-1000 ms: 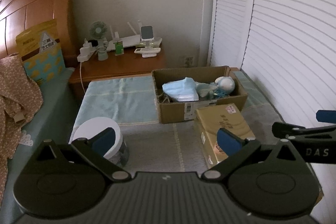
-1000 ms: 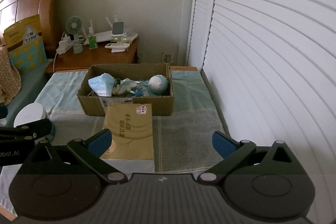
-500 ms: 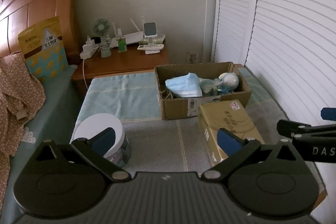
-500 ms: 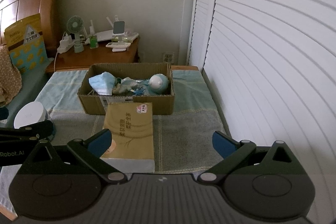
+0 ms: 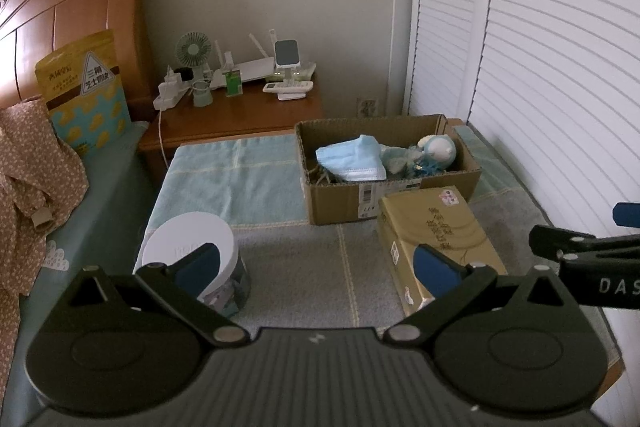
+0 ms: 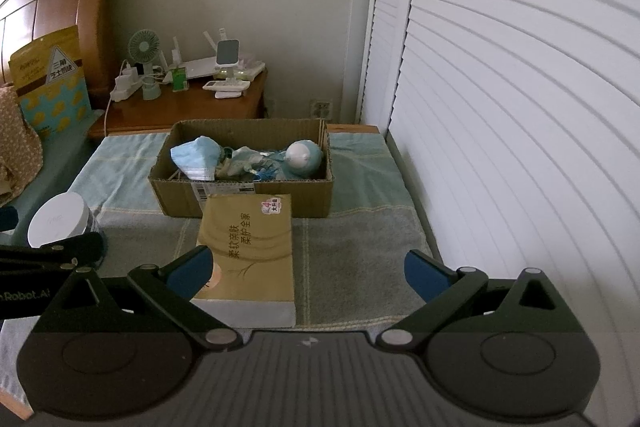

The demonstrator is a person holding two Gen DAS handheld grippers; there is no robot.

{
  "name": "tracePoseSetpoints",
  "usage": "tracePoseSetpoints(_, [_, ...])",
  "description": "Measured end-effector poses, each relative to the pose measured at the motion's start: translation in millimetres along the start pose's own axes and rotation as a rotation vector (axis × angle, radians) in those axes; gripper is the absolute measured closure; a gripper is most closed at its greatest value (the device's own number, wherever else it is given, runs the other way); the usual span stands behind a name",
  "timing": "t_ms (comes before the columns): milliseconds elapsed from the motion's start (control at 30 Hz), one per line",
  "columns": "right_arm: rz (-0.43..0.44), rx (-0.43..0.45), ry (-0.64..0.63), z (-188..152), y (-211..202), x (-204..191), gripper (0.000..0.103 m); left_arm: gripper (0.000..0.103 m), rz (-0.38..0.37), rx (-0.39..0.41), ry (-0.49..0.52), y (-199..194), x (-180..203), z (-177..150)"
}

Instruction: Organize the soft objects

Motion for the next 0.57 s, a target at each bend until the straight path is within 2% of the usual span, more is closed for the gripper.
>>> tracePoseSetpoints(567, [-0.001, 0.002, -0.002, 0.2, -0.2, 0.3, 0.0, 0.001, -0.004, -0.005, 0.002, 1.2, 1.7, -1.1])
Point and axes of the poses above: each gripper's, at about its wrist camera, not at the fingertips, and y roughly the way its jaws point, x to its right, z to its top, the point moved 8 cm from there along y, roughly the way its jaws point, and after that the axes turned 13 degrees about -z, right-handed, at the moved point
